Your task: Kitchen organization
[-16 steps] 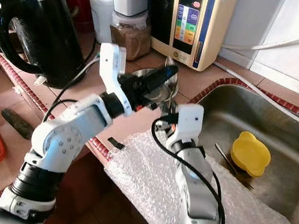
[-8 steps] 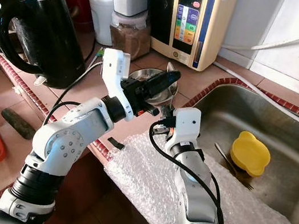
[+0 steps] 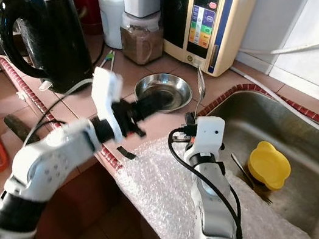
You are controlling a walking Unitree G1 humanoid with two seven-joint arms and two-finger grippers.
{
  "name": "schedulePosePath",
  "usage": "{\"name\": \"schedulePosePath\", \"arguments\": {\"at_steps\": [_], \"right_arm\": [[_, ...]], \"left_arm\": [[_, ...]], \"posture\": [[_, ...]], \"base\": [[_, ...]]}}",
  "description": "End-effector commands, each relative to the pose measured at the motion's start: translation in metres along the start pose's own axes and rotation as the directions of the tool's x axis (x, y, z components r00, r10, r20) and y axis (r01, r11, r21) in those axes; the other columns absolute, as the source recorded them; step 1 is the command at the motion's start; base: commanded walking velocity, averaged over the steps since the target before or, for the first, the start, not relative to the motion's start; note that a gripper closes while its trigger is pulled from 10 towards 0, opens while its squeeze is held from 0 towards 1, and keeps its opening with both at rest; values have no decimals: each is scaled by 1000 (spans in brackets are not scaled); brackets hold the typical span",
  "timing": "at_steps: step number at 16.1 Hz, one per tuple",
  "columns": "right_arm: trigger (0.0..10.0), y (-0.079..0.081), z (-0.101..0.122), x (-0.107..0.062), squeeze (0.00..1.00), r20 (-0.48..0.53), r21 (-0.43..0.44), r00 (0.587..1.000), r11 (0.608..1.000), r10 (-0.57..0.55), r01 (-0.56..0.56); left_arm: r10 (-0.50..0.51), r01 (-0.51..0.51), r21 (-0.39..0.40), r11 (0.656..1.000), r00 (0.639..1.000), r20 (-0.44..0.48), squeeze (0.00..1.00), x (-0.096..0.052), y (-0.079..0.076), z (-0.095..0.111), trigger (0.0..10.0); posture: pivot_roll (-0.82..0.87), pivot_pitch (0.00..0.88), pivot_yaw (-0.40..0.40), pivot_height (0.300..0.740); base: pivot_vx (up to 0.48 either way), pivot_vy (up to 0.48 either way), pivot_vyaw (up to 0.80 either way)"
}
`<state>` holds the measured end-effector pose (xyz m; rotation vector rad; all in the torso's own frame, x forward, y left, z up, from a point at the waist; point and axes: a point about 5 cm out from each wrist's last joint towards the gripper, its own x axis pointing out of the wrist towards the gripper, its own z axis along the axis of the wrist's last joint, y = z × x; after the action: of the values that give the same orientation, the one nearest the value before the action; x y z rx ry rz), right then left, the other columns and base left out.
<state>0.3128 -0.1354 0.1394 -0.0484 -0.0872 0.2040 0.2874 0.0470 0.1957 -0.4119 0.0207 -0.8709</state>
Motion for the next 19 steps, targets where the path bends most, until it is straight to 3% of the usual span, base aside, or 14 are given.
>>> {"name": "schedulePosePath", "arguments": {"at_steps": [1, 3, 4, 5, 7, 8, 9, 11, 12, 13, 14, 16, 17, 19], "right_arm": [[0, -15, 0, 2, 0, -2, -31, 997, 996, -81, 81], [0, -38, 0, 2, 0, -10, -71, 981, 978, -195, 194], [0, -42, 0, 2, 0, -11, -74, 977, 974, -215, 213], [0, -59, -3, 1, 0, -29, -42, 954, 954, -299, 298], [0, -68, -4, 2, 0, -44, 36, 941, 940, -337, 338], [0, -69, -4, 2, 0, -48, 74, 942, 939, -332, 335], [0, -63, -4, 5, 0, -56, 164, 958, 944, -281, 287], [0, -48, -4, 7, 0, -52, 256, 984, 950, -172, 179], [0, -41, -9, 7, 0, -81, 337, 989, 931, -124, 144], [0, -40, -11, 7, 0, -91, 341, 988, 928, -125, 149], [0, -44, -16, 6, 0, -125, 492, 980, 848, -152, 195], [0, -51, -19, 6, 0, -150, 586, 970, 773, -190, 242], [0, -60, -21, 5, 0, -175, 660, 955, 691, -239, 294], [0, -67, -16, 5, 0, -156, 660, 949, 686, -275, 308]], "left_arm": [[-6, 7, 16, 1000, 999, -36, 1000, -7, 1, -5, 10000], [-2, 7, 49, 999, 994, -111, 1000, -18, 6, -22, 10000], [0, 7, 56, 998, 993, -119, 1000, -20, 7, -24, 10000], [10, -3, 55, 998, 991, -137, 1000, -23, 10, -30, 10000], [14, -6, 57, 998, 990, -142, 1000, -24, 10, -32, 10000], [17, -8, 62, 998, 990, -142, 1000, -23, 9, -33, 10000], [21, -12, 67, 998, 990, -142, 1000, -23, 9, -34, 10000], [24, -14, 72, 997, 990, -142, 1000, -23, 9, -35, 10000], [30, -19, 74, 997, 989, -147, 1000, -24, 11, -36, 10000], [31, -20, 74, 997, 989, -148, 1000, -24, 11, -36, 10000], [35, -24, 75, 997, 988, -150, 1000, -25, 12, -37, 10000], [38, -26, 76, 997, 988, -151, 1000, -25, 12, -37, 10000], [39, -27, 77, 997, 988, -152, 1000, -24, 11, -38, 10000], [36, -24, 78, 997, 987, -154, 1000, -23, 10, -39, 10000]], "posture": [[-122, 41, 135, 740], [-120, 35, 133, 740], [-121, 33, 133, 740], [-123, 29, 133, 740], [-124, 27, 133, 740], [-124, 27, 133, 740], [-124, 27, 133, 740], [-122, 23, 129, 740], [-120, 23, 127, 740], [-120, 23, 127, 740], [-118, 23, 125, 740], [-119, 24, 125, 740], [-119, 24, 124, 740], [-120, 24, 124, 740]], "base": [[0, 0, 0], [0, 0, 0], [0, 0, 0], [0, 0, 0], [0, 0, 0], [0, 0, 0], [0, 0, 0], [0, 0, 0], [0, 0, 0], [0, 0, 0], [0, 0, 0], [0, 0, 0], [0, 0, 0], [0, 0, 0]]}}
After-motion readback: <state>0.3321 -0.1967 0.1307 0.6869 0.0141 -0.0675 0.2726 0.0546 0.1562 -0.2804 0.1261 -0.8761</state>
